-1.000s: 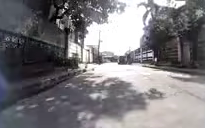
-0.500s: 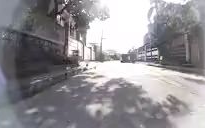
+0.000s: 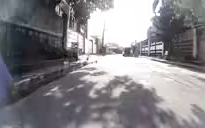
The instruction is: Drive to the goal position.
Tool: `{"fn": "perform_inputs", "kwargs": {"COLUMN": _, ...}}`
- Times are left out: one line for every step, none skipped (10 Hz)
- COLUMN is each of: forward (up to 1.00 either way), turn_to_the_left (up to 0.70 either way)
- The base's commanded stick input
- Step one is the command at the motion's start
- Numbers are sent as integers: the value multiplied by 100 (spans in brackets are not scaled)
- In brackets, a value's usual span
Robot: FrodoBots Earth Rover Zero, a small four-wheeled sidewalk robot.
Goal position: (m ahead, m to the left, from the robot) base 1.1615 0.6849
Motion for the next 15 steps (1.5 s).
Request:
{"fn": "perform_inputs", "kwargs": {"forward": 100, "turn_to_the_left": -16}}
{"fn": "perform_inputs", "kwargs": {"forward": 100, "turn_to_the_left": -7}}
{"fn": "perform_inputs", "kwargs": {"forward": 100, "turn_to_the_left": 0}}
{"fn": "perform_inputs", "kwargs": {"forward": 100, "turn_to_the_left": 1}}
{"fn": "perform_inputs", "kwargs": {"forward": 100, "turn_to_the_left": 2}}
{"fn": "perform_inputs", "kwargs": {"forward": 100, "turn_to_the_left": 3}}
{"fn": "perform_inputs", "kwargs": {"forward": 100, "turn_to_the_left": 4}}
{"fn": "perform_inputs", "kwargs": {"forward": 100, "turn_to_the_left": 5}}
{"fn": "perform_inputs", "kwargs": {"forward": 100, "turn_to_the_left": 5}}
{"fn": "perform_inputs", "kwargs": {"forward": 100, "turn_to_the_left": 6}}
{"fn": "perform_inputs", "kwargs": {"forward": 100, "turn_to_the_left": 6}}
{"fn": "perform_inputs", "kwargs": {"forward": 100, "turn_to_the_left": 7}}
{"fn": "perform_inputs", "kwargs": {"forward": 100, "turn_to_the_left": 7}}
{"fn": "perform_inputs", "kwargs": {"forward": 100, "turn_to_the_left": 6}}
{"fn": "perform_inputs", "kwargs": {"forward": 100, "turn_to_the_left": 6}}
